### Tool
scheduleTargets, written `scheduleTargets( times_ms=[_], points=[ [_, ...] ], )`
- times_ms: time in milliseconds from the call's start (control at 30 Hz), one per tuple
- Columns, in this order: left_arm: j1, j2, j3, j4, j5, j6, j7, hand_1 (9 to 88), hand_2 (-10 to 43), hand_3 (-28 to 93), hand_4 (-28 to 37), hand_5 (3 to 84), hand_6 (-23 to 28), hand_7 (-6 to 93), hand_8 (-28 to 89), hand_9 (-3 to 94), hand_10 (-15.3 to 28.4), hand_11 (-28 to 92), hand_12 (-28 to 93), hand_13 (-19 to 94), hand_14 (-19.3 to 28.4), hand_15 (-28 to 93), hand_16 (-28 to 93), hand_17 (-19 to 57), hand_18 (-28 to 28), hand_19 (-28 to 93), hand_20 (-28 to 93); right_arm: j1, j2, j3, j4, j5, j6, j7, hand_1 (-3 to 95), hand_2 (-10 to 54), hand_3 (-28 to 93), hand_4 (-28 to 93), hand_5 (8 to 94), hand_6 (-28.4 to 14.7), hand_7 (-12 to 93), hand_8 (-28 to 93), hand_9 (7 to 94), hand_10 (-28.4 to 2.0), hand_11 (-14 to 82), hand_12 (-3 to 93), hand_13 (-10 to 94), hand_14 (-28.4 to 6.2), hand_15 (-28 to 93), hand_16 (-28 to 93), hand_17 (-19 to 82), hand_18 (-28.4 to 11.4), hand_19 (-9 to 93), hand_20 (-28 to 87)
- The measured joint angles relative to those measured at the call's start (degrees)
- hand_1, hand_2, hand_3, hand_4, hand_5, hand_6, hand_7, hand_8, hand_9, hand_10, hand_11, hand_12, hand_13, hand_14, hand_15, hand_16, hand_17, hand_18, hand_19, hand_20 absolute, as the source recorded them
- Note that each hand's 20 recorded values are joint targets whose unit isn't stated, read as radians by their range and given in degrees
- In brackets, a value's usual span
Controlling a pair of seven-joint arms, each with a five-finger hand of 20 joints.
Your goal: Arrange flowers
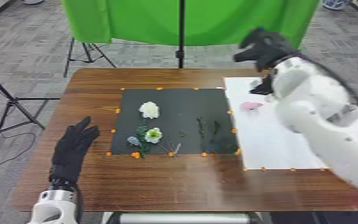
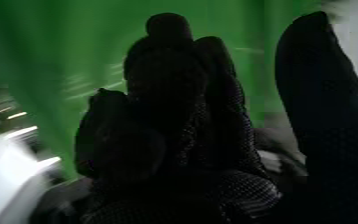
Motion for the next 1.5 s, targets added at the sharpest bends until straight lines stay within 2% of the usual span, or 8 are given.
scheduleTargets(
  times_ms=[200, 600, 833, 1000, 1100, 1267, 1400, 1500],
  points=[
    [0.0, 0.0, -0.04, -0.03, 0.0, 0.01, 0.03, 18.8, 4.5, 63, -28.3, 39.8, 3.7, 7.8, -4, 40.9, 12.6, 15, 16, 29, 16.3, 18, 4, -0.4, 13.3, 6, 19, -2.2, 3.1, 1.2, 6.9, 2.3, -2.3, 0.6, 37.7, -9.5, 61, -13, 58.9, -0.7, 10, -7, 71.5, -15.9, 16.3, 20.8, 86, -5.8, 57, 33, 61, -12.3, 93, 53],
    [-0.1, -0.12, 0.03, -0.01, 0.15, 0.0, 0.03, 18.7, 4.5, 63, -28.3, 39.8, 3.7, 7.8, -4, 40.9, 12.6, 15, 16, 28, 16.2, 17, 4, -0.4, 13.3, 6, 19, -4.7, 2.2, -1.3, 8.6, 2.8, -2.5, 0.5, 33.9, -9.5, 61, -14, 56.1, -0.4, 9, -7, 69.1, -16.3, 15.1, 20.5, 86, -6.2, 58, 33, 60, -13.0, 93, 53],
    [-0.2, -0.18, 0.03, -0.01, 0.19, 0.0, 0.0, 18.7, 4.5, 63, -28.3, 39.7, 3.6, 7.8, -4, 40.9, 12.6, 15, 16, 28, 16.2, 17, 4, -0.4, 13.3, 6, 19, -4.9, 2.1, -2.5, 9.2, 2.6, -7.3, 0.2, 31.1, -9.5, 59, -16, 52.9, -0.2, 8, -7, 65.7, -17.4, 13.1, 20.4, 85, -6.4, 57, 33, 60, -13.2, 93, 53],
    [-0.2, -0.2, 0.03, -0.01, 0.19, -0.01, 0.02, 18.7, 4.5, 63, -28.3, 39.7, 3.7, 7.8, -4, 41.0, 12.6, 15, 16, 28, 16.2, 17, 5, -0.4, 13.3, 6, 19, -4.4, 1.9, -5.2, 10.3, 1.8, -9.9, -0.1, 37.5, -9.5, 60, -18, 53.0, 0.8, 9, -7, 65.6, -16.2, 12.9, 20.4, 85, -5.5, 57, 32, 60, -13.0, 93, 52],
    [-0.2, -0.2, 0.03, -0.01, 0.19, -0.01, 0.05, 18.7, 4.5, 63, -28.3, 39.7, 3.7, 7.7, -4, 40.9, 12.5, 15, 16, 28, 16.3, 17, 5, -0.4, 13.3, 6, 19, -4.0, 1.8, -7.6, 11.3, 0.3, -9.6, -0.6, 46.1, -9.5, 63, -21, 61.1, 2.5, 15, -10, 72.1, -13.1, 17.0, 19.7, 89, -3.3, 57, 32, 63, -11.0, 93, 53],
    [-0.1, -0.25, 0.01, -0.03, 0.19, -0.01, 0.06, 18.7, 4.4, 63, -28.3, 39.7, 3.7, 7.8, -4, 40.9, 12.5, 15, 16, 28, 16.3, 17, 5, -0.4, 13.3, 6, 19, -3.1, 1.7, -12.9, 14.4, -3.8, 0.0, -2.1, 60.6, -9.5, 53, -20, 78.0, 2.2, 18, 6, 87.4, -9.2, 8.4, 32.8, 93, -1.8, 57, 33, 67, -9.9, 93, 55],
    [-0.1, -0.26, 0.0, -0.04, 0.19, 0.02, 0.06, 18.5, 4.4, 63, -28.3, 39.7, 3.6, 7.8, -4, 40.9, 12.6, 15, 16, 28, 16.3, 17, 5, -0.4, 13.3, 6, 19, -3.2, 1.6, -15.4, 16.0, -4.6, 12.7, -3.5, 62.0, -9.5, 54, -19, 80.6, 1.6, 19, 7, 90.1, -9.2, 8.9, 33.9, 94, -1.3, 57, 33, 68, -9.8, 93, 55],
    [-0.1, -0.27, -0.01, -0.05, 0.19, 0.03, 0.06, 18.6, 4.4, 63, -28.3, 39.8, 3.8, 7.7, -4, 40.9, 12.5, 15, 16, 29, 16.3, 17, 5, -0.4, 13.3, 6, 19, -4.1, 1.6, -13.9, 14.3, -5.3, 16.3, -3.9, 61.8, -9.5, 54, -19, 80.7, 1.5, 19, 7, 90.3, -9.1, 8.7, 34.4, 94, -1.2, 58, 33, 69, -9.6, 93, 56]
  ],
)
